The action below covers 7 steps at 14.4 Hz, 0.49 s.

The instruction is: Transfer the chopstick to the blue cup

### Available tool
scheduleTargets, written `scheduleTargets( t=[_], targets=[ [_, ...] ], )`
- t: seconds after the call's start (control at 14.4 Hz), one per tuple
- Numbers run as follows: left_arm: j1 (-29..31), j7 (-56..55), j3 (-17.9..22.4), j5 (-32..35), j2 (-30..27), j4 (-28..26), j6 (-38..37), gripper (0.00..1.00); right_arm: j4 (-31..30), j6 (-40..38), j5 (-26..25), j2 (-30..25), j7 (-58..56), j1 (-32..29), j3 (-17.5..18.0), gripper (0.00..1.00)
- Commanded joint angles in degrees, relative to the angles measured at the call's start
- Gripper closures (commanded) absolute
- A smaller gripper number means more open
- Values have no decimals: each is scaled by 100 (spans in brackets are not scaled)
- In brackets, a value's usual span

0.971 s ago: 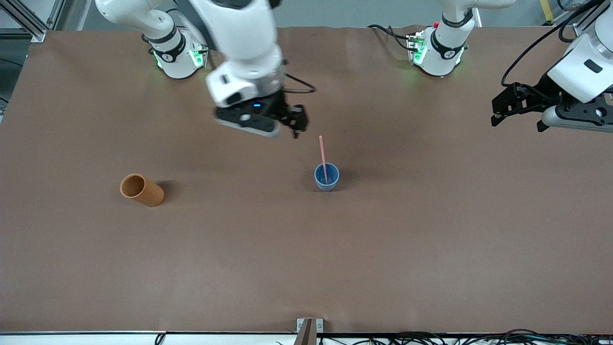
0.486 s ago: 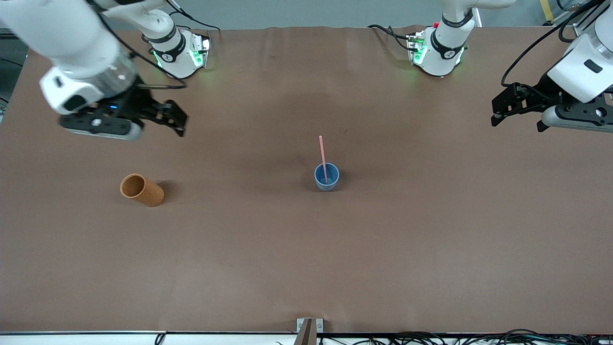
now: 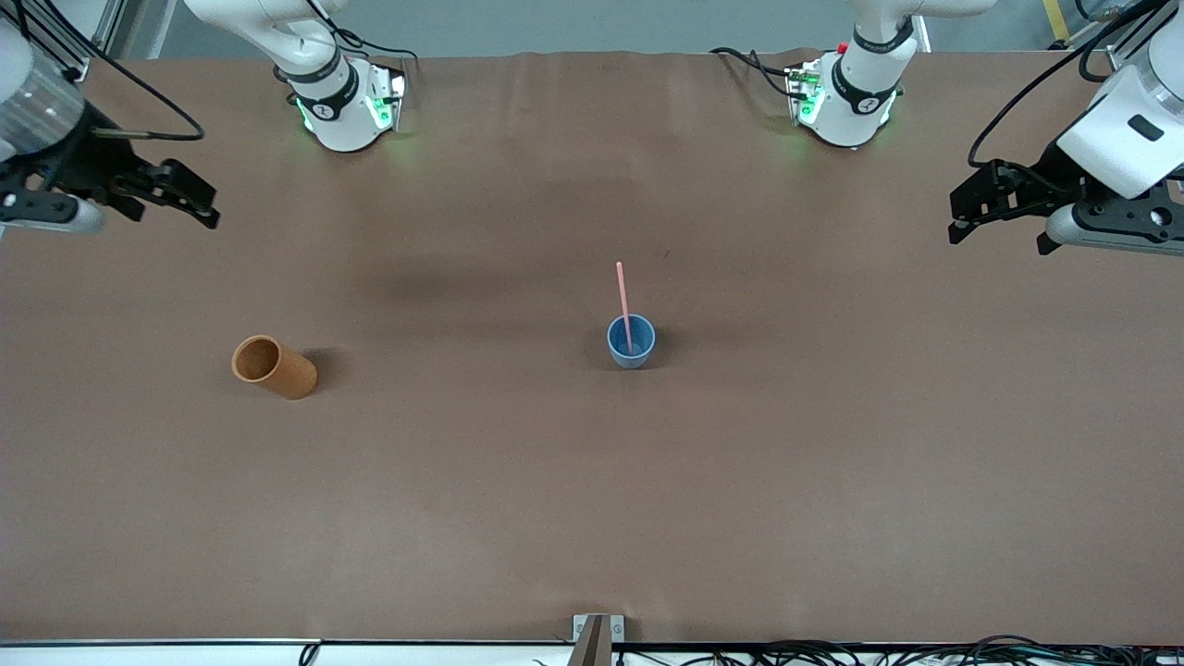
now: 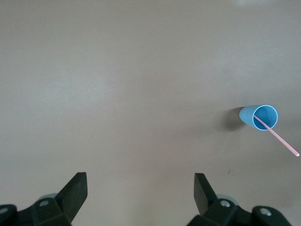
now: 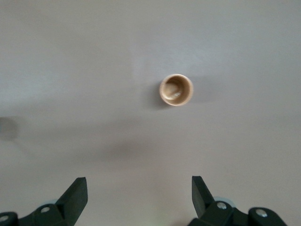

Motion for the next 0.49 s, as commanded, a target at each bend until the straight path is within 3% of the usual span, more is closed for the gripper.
scheduleTargets(
  t=[0.0,0.14,0.42],
  targets=[
    [19,69,-5,-50,74,164,-51,0,-388,95,-86,-363,-314,-414,120,2],
    [19,60,-5,-50,74,164,-51,0,-257,25,-86,-346,-568,-625,120,1],
    [19,60,-5,-50,74,164,-51,0,726,-484,-121,-83,-928,-696,120,0]
  ],
)
